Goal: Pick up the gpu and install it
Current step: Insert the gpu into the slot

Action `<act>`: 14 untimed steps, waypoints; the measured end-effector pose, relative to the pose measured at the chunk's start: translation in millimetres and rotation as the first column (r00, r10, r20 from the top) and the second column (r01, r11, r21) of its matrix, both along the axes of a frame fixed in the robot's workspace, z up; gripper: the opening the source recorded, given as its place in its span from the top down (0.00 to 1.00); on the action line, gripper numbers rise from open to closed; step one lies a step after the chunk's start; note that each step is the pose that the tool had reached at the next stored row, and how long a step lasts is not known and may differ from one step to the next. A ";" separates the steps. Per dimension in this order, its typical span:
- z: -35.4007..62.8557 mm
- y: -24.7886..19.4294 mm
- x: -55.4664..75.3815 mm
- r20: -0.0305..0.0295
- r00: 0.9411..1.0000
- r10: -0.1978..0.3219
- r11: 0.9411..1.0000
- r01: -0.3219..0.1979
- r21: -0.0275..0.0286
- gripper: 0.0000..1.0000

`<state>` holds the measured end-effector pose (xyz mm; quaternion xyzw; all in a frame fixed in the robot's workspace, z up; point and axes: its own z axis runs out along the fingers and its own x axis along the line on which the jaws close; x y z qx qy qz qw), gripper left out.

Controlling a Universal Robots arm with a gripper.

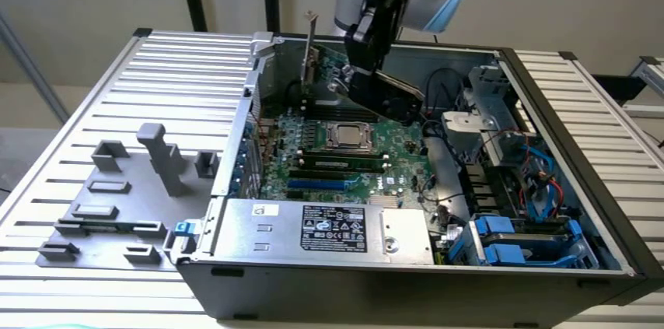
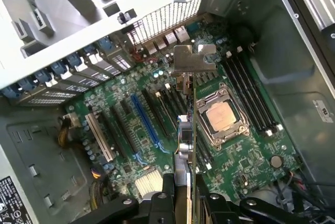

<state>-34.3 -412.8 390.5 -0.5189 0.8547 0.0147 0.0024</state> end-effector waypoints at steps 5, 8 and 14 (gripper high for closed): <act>-0.2 0.0 0.0 0.002 0.997 0.077 0.997 -0.077 0.015 0.74; -0.5 0.1 0.0 0.007 0.992 0.125 0.992 -0.126 0.022 0.74; -0.7 0.0 0.0 0.028 0.975 0.220 0.975 -0.221 0.021 0.74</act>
